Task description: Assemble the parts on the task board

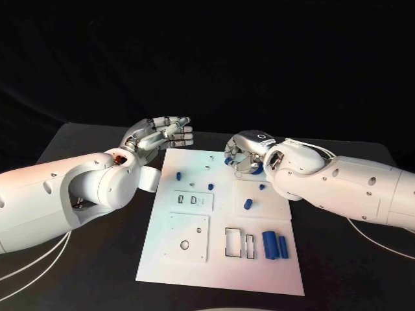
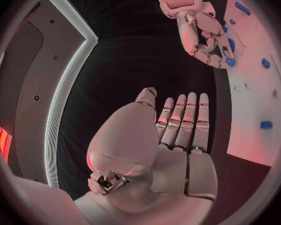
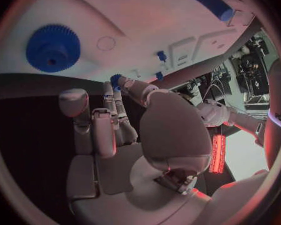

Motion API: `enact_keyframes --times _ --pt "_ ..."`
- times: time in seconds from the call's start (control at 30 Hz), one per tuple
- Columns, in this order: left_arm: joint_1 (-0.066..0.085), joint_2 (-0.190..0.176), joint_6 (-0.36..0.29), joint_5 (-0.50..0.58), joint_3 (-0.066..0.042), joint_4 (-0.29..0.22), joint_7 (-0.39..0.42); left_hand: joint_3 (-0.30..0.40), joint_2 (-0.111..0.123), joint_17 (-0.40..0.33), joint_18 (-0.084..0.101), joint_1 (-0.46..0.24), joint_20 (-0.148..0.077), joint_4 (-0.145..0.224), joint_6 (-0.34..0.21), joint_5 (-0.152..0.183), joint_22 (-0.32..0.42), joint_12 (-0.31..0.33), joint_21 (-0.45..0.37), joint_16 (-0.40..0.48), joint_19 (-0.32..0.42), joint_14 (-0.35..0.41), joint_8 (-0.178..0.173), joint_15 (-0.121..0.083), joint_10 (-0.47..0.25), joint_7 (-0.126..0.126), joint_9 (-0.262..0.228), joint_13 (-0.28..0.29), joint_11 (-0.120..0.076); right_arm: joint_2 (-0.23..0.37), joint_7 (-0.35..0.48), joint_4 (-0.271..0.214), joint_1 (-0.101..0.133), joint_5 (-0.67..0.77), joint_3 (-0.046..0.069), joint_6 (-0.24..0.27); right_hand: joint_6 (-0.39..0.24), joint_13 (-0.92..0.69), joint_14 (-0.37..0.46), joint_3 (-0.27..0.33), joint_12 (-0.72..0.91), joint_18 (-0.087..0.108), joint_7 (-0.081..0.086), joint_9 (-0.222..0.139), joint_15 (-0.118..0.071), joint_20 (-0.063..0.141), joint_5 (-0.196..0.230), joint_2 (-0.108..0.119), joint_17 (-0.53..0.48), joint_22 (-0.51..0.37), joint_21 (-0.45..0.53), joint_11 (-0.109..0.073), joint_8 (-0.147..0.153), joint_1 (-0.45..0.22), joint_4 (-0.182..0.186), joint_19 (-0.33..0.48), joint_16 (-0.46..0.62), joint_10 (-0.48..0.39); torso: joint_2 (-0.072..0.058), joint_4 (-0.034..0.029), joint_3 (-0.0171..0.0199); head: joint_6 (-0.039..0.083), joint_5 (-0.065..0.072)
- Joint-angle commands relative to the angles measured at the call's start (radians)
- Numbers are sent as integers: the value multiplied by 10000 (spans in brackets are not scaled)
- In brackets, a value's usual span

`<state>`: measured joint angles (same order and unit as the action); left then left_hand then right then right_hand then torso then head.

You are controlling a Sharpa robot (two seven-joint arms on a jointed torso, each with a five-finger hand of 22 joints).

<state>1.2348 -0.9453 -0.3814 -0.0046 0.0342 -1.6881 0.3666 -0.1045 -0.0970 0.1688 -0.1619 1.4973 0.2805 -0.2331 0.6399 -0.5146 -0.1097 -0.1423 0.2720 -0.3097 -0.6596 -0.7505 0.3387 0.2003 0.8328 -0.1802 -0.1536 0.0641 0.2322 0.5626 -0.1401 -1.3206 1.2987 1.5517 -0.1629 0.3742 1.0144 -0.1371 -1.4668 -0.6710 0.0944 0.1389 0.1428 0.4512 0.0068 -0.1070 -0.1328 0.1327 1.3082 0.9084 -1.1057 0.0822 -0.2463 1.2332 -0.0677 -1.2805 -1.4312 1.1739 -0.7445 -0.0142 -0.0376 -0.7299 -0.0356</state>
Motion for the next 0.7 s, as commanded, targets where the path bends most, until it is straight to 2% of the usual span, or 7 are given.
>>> enact_keyframes --times 0.03,0.13,0.43,0.7 --pt "20 -6 171 11 -15 -52 49 37 73 10 44 -12 23 -2 -66 -42 14 -62 -65 -62 -64 51 18 -8 -71 -859 -9 3 25 -135 -240 107 28 160 16 543 18 -17 -574 -57 -32 -87 -17 269 -40 43 33 68 278 24 -66 13 -56 13 1 -1 -76 50 -62 -46 -20 31 33" --pt "27 -14 172 11 -21 -62 49 37 73 10 44 -12 23 -2 -66 -42 14 -62 -65 -62 -64 51 18 -8 -71 -859 -9 3 25 -282 -246 229 51 159 34 611 18 -17 -574 -57 -32 -87 -17 269 -40 43 33 68 278 24 -66 13 -56 13 1 -1 -76 50 -88 -69 -40 45 45" --pt "55 9 204 11 -39 -70 53 52 80 11 46 -23 23 -8 -83 -37 15 -64 -64 -69 -70 64 31 -7 -81 -863 -10 3 28 -733 -137 675 42 -5 50 513 -18 -18 -582 -121 -62 -85 -15 310 -42 36 -47 105 311 43 -79 14 -56 -3 15 5 -109 49 -142 -91 -67 97 61" --pt "62 67 234 11 -48 -20 53 63 85 12 47 -29 23 -12 -93 -33 16 -67 -63 -75 -73 72 40 -6 -86 -865 -10 3 30 -943 -141 857 3 -84 52 524 -29 -18 -578 -135 -71 -80 -11 323 -41 34 -75 126 294 29 -69 17 -56 -13 18 18 -104 49 -179 -114 -75 129 54"
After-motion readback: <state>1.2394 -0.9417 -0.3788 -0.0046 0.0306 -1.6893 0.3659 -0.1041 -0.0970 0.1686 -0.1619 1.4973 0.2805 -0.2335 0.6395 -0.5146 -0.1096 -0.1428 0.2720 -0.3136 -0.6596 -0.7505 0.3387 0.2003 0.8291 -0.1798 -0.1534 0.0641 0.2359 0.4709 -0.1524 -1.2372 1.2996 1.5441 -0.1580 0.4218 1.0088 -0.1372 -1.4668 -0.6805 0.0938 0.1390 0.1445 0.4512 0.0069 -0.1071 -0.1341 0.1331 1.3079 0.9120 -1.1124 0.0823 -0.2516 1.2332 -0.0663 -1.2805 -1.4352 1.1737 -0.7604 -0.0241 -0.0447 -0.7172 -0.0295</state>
